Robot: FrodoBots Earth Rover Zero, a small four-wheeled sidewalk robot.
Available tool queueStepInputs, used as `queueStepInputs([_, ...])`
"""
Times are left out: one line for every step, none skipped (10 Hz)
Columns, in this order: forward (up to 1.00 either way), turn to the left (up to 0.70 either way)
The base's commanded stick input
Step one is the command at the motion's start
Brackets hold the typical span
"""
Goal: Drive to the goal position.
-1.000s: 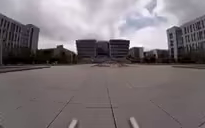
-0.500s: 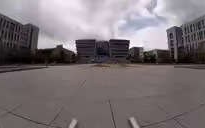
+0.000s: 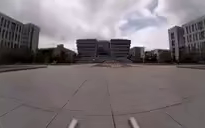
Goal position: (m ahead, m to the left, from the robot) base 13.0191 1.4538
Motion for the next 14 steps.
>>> queueStepInputs([1.0, 0.0])
queueStepInputs([1.0, 0.0])
queueStepInputs([1.0, 0.0])
queueStepInputs([1.0, 0.0])
queueStepInputs([1.0, 0.0])
queueStepInputs([1.0, 0.0])
queueStepInputs([1.0, 0.0])
queueStepInputs([1.0, 0.0])
queueStepInputs([1.0, 0.0])
queueStepInputs([1.0, 0.0])
queueStepInputs([1.0, 0.0])
queueStepInputs([1.0, 0.0])
queueStepInputs([1.0, 0.0])
queueStepInputs([1.0, 0.0])
